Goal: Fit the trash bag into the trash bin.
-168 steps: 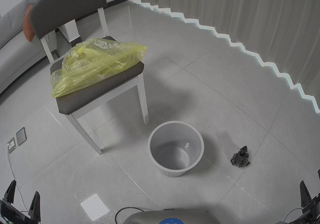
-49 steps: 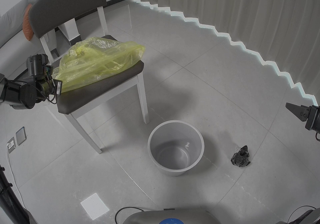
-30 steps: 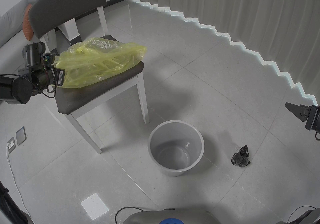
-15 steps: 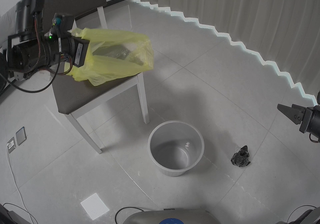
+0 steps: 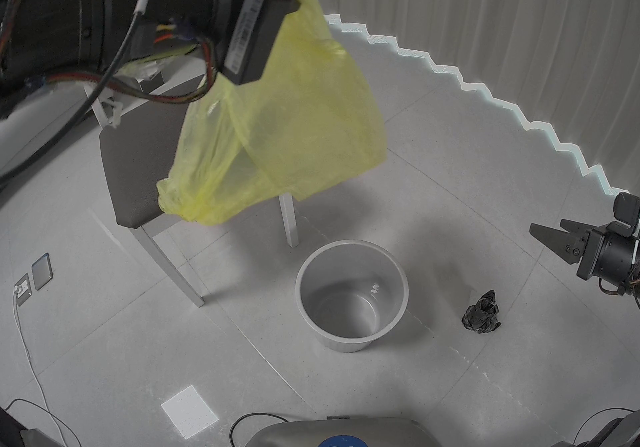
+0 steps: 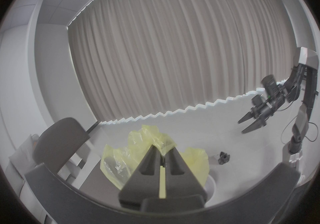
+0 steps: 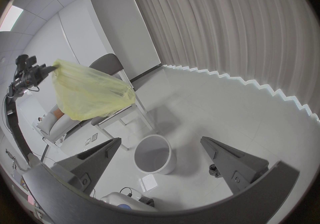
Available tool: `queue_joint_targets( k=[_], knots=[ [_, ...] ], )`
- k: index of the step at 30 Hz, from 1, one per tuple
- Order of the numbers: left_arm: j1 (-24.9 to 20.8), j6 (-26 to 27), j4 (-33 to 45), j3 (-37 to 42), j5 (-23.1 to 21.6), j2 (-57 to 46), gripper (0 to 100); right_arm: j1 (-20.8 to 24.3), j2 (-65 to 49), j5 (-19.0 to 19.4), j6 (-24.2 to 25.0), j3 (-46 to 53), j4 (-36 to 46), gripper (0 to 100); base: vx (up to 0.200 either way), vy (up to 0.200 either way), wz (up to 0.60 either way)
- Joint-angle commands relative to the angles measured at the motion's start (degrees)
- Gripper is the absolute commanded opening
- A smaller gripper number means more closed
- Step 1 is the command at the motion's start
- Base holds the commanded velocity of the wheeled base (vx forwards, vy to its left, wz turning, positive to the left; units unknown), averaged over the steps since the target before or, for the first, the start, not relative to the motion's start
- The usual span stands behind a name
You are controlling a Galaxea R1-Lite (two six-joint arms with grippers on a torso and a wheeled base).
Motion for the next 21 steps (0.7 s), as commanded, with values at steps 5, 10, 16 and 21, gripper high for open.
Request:
queue_joint_targets(
  k=[5, 10, 16, 21],
  knots=[
    [-8.2, -0.1, 0.9, -2.7, 0.8, 3.6, 0, 1.8, 3.3, 0.0, 0.8, 2.3, -4.1, 100, 0.0, 0.0, 0.0],
    [-11.0, -0.3, 0.8, -2.4, 0.8, 3.9, 0, 1.7, 4.2, 0.0, 1.0, 2.2, -4.3, 100, 0.0, 0.0, 0.0],
    [-11.9, -1.0, 0.6, 0.4, 0.2, 2.7, 0, -1.4, 4.2, 0.1, 2.2, 1.5, -5.9, 100, 0.0, 0.0, 0.0],
    [-13.9, -1.1, 0.1, 0.7, 0.1, 3.0, 0, -5.4, 4.2, 0.5, 3.3, 1.0, -8.7, 100, 0.0, 0.0, 0.0]
  ],
)
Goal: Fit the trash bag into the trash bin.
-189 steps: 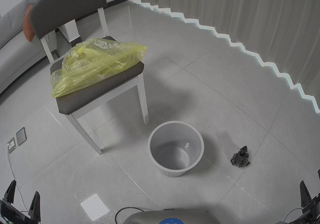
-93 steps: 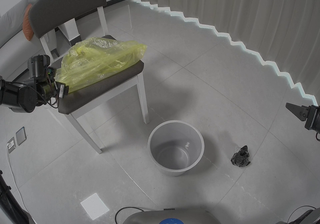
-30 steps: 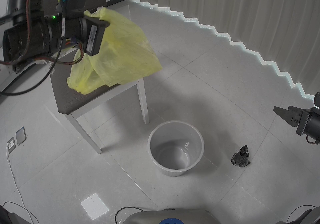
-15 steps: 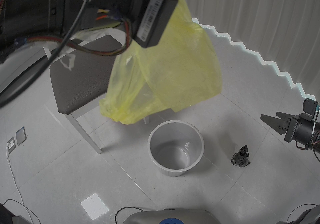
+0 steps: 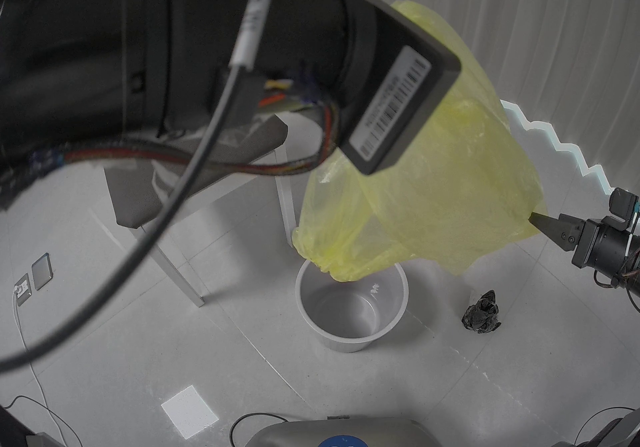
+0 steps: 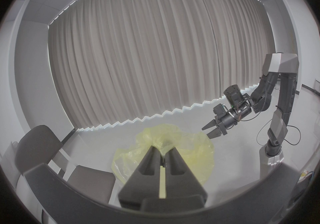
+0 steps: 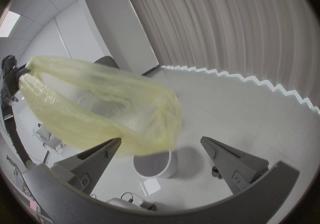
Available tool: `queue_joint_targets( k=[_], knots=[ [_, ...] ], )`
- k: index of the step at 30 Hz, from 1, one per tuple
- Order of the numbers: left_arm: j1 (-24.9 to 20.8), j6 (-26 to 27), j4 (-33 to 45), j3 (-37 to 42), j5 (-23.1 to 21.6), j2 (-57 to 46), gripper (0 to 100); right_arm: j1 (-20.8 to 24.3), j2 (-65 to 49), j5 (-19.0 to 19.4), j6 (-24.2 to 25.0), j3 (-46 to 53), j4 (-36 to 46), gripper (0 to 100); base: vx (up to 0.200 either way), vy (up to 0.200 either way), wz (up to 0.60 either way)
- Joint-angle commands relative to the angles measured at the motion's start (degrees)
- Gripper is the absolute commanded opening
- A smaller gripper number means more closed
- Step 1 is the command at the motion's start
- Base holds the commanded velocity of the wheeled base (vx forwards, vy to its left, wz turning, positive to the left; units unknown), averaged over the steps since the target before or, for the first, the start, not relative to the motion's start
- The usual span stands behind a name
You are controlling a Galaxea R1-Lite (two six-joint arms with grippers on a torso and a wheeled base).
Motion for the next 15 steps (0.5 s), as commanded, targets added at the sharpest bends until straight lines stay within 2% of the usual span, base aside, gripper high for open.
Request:
queue_joint_targets(
  k=[1, 8, 15],
  knots=[
    [-1.7, 0.0, -0.3, 0.4, -0.2, 0.2, 0, -3.9, -0.1, 0.5, 0.8, -0.6, -1.2, 100, 0.0, 0.0, 0.0],
    [-1.8, 0.0, -1.1, 0.5, -0.2, 1.2, 0, -7.0, -0.5, 1.0, 1.2, -1.6, -1.5, 100, 0.0, 0.0, 0.0],
    [-1.9, 0.0, -1.4, 0.6, -0.2, 1.2, 0, -10.0, -1.4, 5.6, 1.3, -2.1, -1.5, 100, 0.0, 0.0, 0.0]
  ],
)
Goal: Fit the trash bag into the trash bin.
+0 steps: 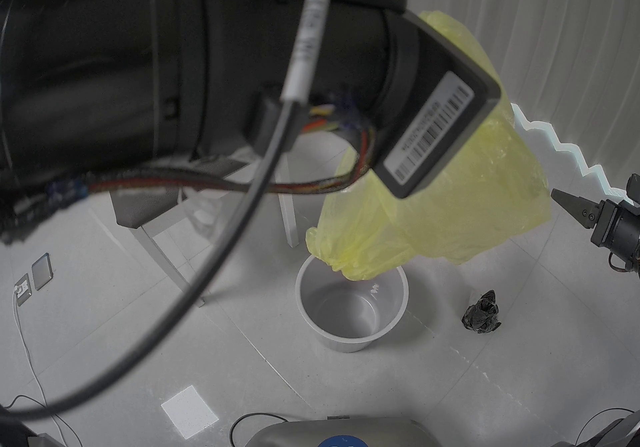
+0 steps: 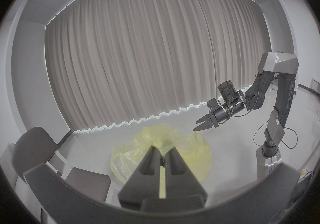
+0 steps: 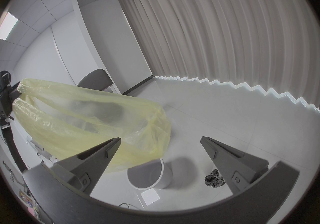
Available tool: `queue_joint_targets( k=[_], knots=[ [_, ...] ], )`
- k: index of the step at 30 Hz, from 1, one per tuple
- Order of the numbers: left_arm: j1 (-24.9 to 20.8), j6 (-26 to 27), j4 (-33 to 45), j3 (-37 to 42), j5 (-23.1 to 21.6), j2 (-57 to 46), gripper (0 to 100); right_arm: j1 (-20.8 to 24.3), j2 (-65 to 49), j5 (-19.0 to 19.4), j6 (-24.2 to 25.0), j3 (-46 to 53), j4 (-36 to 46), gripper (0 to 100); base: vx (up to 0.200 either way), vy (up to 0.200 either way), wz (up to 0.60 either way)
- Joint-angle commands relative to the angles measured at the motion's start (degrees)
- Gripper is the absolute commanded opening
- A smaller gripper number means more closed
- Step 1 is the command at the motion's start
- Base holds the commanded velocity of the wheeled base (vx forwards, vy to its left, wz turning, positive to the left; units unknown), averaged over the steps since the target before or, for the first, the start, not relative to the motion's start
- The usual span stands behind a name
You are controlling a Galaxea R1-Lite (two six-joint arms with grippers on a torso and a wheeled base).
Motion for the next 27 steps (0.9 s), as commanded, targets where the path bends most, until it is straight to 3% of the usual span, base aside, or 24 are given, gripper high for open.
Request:
queue_joint_targets(
  k=[1, 7, 12, 18, 21, 27],
  knots=[
    [-0.1, 0.0, 0.0, 0.0, -0.1, 0.2, 0, -1.4, -0.7, 0.9, 0.3, -0.4, 0.1, 100, 0.0, 0.0, 0.0],
    [-0.1, 0.0, -0.8, -0.1, 0.0, 0.3, 0, -0.9, 0.1, 1.1, 0.8, 0.2, 0.1, 100, 0.0, 0.0, 0.0],
    [-0.1, 0.0, -1.9, -0.5, 0.0, 0.4, 0, 2.5, 1.6, 1.2, 0.5, 2.2, 0.4, 100, 0.0, 0.0, 0.0],
    [-0.8, 0.2, -1.9, -0.5, 0.0, -0.9, 0, 6.6, 3.6, 6.3, -0.2, 5.6, 0.7, 100, 0.0, 0.0, 0.0],
    [-1.6, 0.0, -1.9, -0.5, 0.0, -1.1, 0, 8.9, 6.6, 6.1, 0.3, 5.3, 0.1, 100, 0.0, 0.0, 0.0],
    [-2.5, 0.0, -1.9, -0.6, -0.1, -1.5, 0, 8.9, 11.3, 6.0, 3.3, 4.1, -1.0, 100, 0.0, 0.0, 0.0]
  ],
)
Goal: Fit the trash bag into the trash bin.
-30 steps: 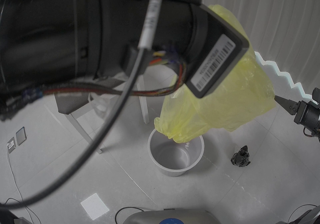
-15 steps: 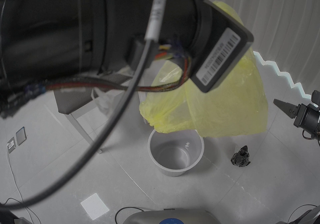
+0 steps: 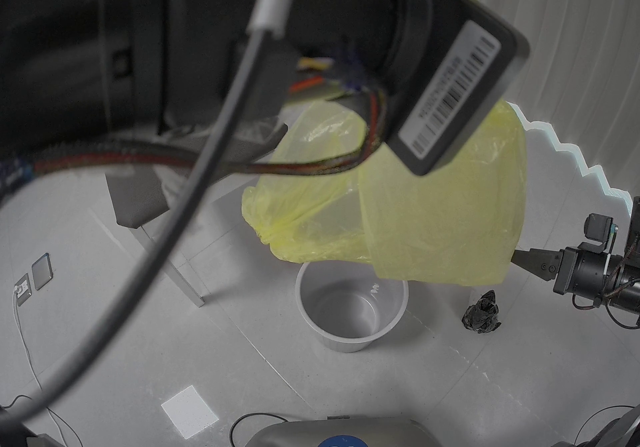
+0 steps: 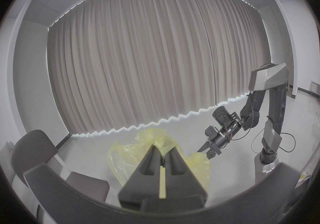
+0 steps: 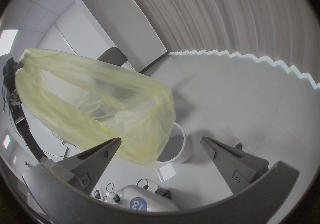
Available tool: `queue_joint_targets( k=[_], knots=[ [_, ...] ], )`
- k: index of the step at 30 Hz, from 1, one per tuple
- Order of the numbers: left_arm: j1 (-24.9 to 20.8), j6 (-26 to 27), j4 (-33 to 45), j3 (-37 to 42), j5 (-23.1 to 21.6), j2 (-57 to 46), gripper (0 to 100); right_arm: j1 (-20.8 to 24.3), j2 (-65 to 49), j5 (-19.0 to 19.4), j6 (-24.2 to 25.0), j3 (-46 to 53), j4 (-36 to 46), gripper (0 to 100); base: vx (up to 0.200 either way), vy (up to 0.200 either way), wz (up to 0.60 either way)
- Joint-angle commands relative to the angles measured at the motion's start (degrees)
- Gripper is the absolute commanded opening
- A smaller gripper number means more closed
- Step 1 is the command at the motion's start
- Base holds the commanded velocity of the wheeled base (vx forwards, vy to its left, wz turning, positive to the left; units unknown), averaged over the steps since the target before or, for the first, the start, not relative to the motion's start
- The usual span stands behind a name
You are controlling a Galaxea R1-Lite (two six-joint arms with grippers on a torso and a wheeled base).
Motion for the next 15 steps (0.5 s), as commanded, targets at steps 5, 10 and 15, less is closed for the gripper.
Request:
queue_joint_targets(
  k=[5, 10, 15],
  knots=[
    [-0.7, -0.1, 0.0, 0.1, -0.6, -0.8, 0, -3.9, 5.5, 0.9, 9.9, -3.0, -4.2, 100, 0.0, 0.0, 0.0],
    [-0.7, -0.1, 0.0, 0.6, -2.3, -1.2, 0, -6.0, 7.8, 2.1, 10.4, -4.4, -4.4, 100, 0.0, 0.0, 0.0],
    [-1.4, -0.1, -2.0, 0.4, -2.4, -0.9, 0, -5.8, 11.3, 2.0, 11.3, -5.2, -4.4, 100, 0.0, 0.0, 0.0]
  ],
)
